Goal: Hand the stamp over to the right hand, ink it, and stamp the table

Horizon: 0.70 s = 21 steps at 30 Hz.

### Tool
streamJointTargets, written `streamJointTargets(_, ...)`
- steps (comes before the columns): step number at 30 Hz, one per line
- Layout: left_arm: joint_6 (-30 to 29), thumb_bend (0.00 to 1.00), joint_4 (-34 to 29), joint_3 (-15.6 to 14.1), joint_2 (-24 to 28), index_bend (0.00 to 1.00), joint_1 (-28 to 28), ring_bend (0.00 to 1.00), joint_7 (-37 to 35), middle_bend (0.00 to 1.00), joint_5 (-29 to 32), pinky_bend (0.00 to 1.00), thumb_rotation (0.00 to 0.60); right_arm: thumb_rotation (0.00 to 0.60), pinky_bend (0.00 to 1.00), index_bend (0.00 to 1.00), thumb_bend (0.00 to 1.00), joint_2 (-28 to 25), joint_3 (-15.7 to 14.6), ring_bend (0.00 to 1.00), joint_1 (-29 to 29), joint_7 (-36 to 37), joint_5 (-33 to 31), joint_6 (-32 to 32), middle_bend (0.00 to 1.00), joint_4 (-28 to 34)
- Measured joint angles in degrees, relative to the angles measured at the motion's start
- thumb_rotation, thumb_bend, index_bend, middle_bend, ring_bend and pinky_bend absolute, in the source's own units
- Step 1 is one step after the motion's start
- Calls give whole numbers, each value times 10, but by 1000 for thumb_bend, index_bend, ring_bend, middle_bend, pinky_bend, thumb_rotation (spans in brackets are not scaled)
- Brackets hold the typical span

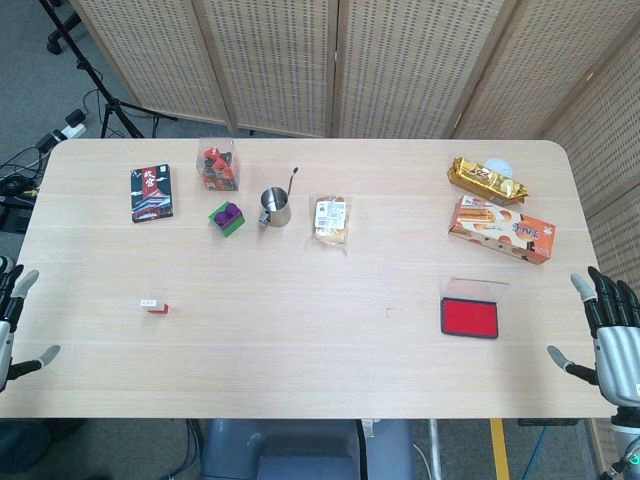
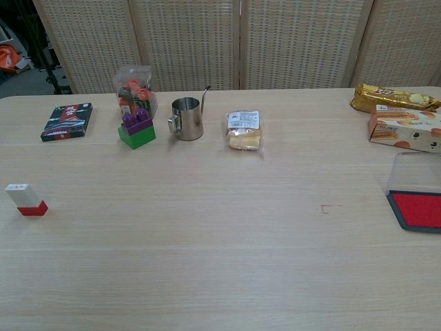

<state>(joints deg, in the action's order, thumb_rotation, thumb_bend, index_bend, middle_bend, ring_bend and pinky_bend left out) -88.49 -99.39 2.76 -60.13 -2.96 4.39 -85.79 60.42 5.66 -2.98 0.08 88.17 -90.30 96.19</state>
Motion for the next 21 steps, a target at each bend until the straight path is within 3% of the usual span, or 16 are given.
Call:
streamJointTargets(14, 8, 0, 5, -3, -3, 0, -4, 9, -1, 13, -8, 0, 600, 600, 0, 0, 0, -2, 3, 0, 1, 11, -4, -1, 0, -1)
streamJointTargets(15, 13, 0, 5, -5, -1, 0, -6, 89, -6, 106, -10, 39, 600, 600, 0, 0, 0, -2, 2, 0, 1, 12, -4, -1, 0, -1)
streamJointTargets(17, 25, 0, 4, -8, 4, 0, -9, 372, -17, 396, -9, 242, 600, 600, 0, 0, 0, -3, 2, 0, 1, 14, -3, -1, 0, 0)
streamJointTargets(19, 41, 0, 4, -8, 8, 0, -14, 719, -29, 717, -2, 593, 600, 600, 0, 0, 0, -4, 2, 0, 1, 16, -2, -2, 0, 0)
streamJointTargets(21, 55, 0, 4, -6, 9, 0, -19, 878, -37, 861, 7, 778, 600, 600, 0, 0, 0, -5, 2, 0, 1, 18, -1, -2, 0, 1)
